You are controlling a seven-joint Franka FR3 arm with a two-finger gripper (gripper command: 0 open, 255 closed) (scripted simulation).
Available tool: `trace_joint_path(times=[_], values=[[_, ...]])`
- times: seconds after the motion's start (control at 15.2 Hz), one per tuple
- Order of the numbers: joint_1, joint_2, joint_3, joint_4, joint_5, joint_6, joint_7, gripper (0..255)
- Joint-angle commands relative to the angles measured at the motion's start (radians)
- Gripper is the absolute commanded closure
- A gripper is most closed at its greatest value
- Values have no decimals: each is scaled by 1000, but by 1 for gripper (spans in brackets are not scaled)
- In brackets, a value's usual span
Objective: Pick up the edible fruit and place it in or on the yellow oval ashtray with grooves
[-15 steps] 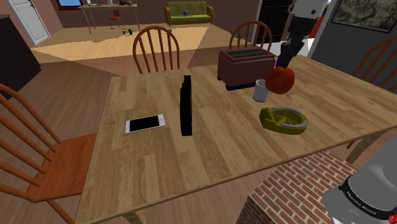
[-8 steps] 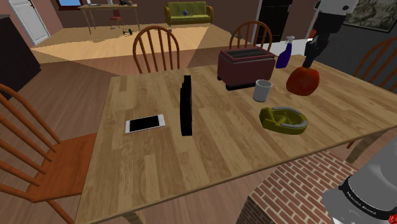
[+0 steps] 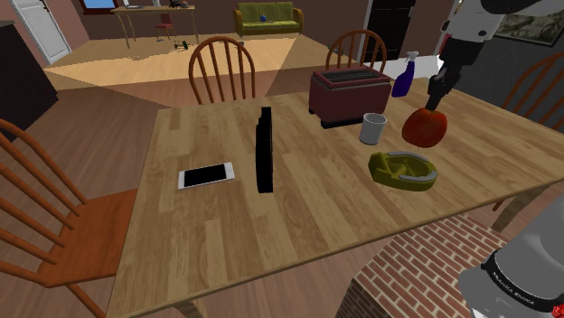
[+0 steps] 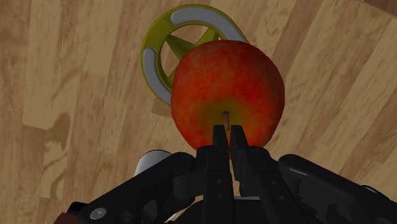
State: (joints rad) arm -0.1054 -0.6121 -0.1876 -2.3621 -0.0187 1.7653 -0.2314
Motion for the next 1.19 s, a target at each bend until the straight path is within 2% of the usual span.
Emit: trace_joint_path(times=[0.0, 1.12], values=[[-2, -2, -3, -29, -2, 27, -3, 255], [-6, 31, -22, -218, -9, 250, -19, 255]])
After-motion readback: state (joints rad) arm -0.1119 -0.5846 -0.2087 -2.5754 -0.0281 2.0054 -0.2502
